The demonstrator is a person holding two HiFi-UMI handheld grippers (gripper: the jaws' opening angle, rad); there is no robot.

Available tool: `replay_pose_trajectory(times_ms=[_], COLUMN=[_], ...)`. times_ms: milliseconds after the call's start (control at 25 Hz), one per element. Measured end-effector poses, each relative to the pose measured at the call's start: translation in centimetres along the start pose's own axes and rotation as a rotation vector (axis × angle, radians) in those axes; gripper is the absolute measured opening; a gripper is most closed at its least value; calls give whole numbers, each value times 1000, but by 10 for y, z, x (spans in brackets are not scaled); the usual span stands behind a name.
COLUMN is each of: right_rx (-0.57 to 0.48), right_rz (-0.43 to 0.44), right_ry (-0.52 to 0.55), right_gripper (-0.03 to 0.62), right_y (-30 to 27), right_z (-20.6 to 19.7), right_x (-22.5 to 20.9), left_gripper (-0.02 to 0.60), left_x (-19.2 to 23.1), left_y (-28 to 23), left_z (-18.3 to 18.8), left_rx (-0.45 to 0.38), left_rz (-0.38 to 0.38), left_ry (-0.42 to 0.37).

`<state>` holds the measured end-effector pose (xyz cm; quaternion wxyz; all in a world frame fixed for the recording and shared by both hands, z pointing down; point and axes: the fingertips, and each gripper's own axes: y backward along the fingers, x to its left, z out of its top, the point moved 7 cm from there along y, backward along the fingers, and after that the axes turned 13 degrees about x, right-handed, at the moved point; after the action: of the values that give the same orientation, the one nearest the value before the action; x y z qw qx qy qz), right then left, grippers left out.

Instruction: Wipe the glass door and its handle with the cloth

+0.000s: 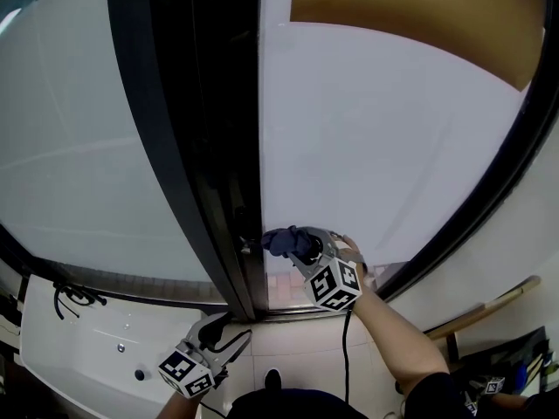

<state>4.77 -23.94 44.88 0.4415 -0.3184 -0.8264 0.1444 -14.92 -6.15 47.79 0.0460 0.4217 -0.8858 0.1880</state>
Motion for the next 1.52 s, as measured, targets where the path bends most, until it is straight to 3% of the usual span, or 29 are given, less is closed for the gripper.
replay_pose_trajectory(times_ms=[320,840,1160,1520], right_rx=[-188,-258,-276,-206], right_rz=[19,105,170,130], right_ry=[-256,-669,-789,-846], right_gripper=[189,189,189,187], right_y=[112,292,340,347], right_z=[-36,-161,-191,-206], right_x=[-7,69,113,148], left_gripper=[224,224,224,224], left_x=[-44,-150,-199,-204], left_y=[-10,-10,0,15], left_z=[4,-14,-43,-34], left_rx=[-11,-14,0,-12], left_rz=[20,65,61,51], left_ry=[-30,-29,10,-20])
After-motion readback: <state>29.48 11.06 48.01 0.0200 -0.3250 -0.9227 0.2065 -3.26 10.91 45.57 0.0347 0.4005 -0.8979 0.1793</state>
